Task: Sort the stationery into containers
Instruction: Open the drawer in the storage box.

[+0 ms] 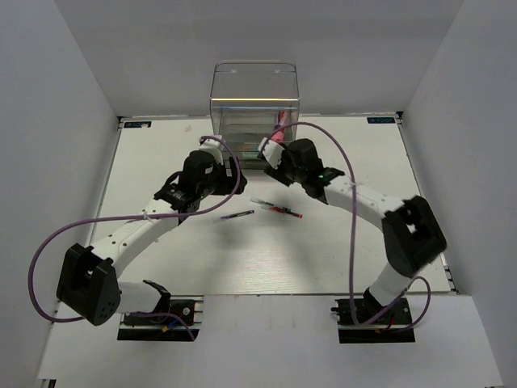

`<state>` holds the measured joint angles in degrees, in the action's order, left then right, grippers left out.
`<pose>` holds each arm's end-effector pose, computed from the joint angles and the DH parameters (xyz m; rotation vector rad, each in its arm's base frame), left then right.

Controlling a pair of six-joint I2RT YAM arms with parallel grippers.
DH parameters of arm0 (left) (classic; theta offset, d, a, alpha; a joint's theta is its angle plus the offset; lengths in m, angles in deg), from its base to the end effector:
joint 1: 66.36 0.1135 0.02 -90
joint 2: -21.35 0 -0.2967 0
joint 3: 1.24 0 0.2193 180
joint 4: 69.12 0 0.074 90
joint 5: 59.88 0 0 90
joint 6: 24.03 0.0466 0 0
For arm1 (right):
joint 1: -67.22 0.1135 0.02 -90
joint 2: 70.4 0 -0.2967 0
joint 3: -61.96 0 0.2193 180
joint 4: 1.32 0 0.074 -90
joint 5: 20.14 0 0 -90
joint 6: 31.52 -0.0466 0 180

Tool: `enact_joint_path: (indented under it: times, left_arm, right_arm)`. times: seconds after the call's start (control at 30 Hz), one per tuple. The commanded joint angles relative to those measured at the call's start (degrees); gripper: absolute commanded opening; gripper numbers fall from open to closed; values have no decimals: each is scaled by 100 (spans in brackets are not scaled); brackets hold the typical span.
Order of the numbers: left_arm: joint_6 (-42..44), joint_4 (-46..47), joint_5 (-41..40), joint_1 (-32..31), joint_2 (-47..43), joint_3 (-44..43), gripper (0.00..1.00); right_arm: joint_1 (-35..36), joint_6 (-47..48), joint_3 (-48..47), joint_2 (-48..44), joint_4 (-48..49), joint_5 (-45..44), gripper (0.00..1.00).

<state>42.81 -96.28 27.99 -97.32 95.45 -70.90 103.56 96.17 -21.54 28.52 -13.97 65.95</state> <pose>0.2239 -0.1323 0.3187 0.1249 2.1625 -0.5148 0.3110 0.2248 0.2916 -1.2065 1.6704 -0.0849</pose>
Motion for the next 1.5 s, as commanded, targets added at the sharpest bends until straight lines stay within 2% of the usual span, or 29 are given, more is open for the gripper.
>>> enact_joint_path:
  times: [0.0, 0.03, 0.07, 0.2, 0.23, 0.27, 0.3, 0.33, 0.37, 0.43, 0.53, 0.57, 0.7, 0.77, 0.93, 1.07, 1.17, 1.47]
  left_arm:
    - [-92, 188, 46, 2, -256, 69, 92]
    - [-92, 188, 142, 2, -256, 69, 93]
    - [-92, 188, 221, 2, -178, 69, 95]
    - [-206, -109, 432, 2, 375, -210, 99]
    - [-285, -345, 433, 2, 533, -290, 99]
    - [-347, -461, 433, 2, 822, -369, 99]
    - [-347, -532, 433, 2, 947, -431, 99]
    - [-547, -532, 433, 2, 1052, -432, 99]
    - [-671, -532, 511, 2, 1132, -432, 96]
    - [-1205, -209, 643, 2, 1299, -274, 92]
    - [-2188, 327, 819, 2, 1439, 51, 76]
    - [-2402, 808, 820, 2, 1510, 139, 67]
    - [-3343, 2269, 504, 2, 1677, 719, 55]
    - [-3573, 2944, 275, 2, 1922, 772, 54]
    - [-3853, 3378, -59, 55, 2625, 316, 54]
    - [-4152, 4292, -59, 108, 3162, 263, 55]
    - [-4346, 4845, -130, 169, 3504, 263, 58]
    - [-4592, 6103, -314, 380, 4050, 263, 57]
  right_arm:
    - [-39, -1048, 555, -977, 343, 259, 66]
    - [-74, -1262, 1000, -1432, 415, 67, 86]
    - [-92, -1456, 1109, -1558, 477, -22, 90]
    - [-153, -2219, 1277, -2042, -136, 600, 88]
    - [-197, -2309, 1225, -2130, -721, 705, 83]
    - [-206, -2397, 1120, -2192, -857, 1011, 75]
    - [-197, -2546, 1110, -2297, -998, 1110, 63]
    - [-232, -2600, 1119, -2359, -1138, 1163, 37]
    - [-250, -2722, 1258, -2420, -1122, 1259, 25]
    - [-276, -2898, 1469, -2745, -930, 1287, 10]
    - [-294, -3031, 1786, -3141, -692, 1366, 10]
    - [-311, -3040, 1813, -3246, -692, 1348, 12]
    - [-373, -3075, 1979, -3589, -622, 1278, 12]
    - [-399, -3057, 2085, -3721, -447, 1330, 12]
    - [-443, -2996, 2498, -3950, -42, 1453, 12]
    - [-443, -2978, 2490, -3941, -41, 1559, 16]
    - [-461, -2943, 2525, -3959, -24, 1559, 16]
    - [-452, -2864, 2622, -4038, 82, 1577, 18]
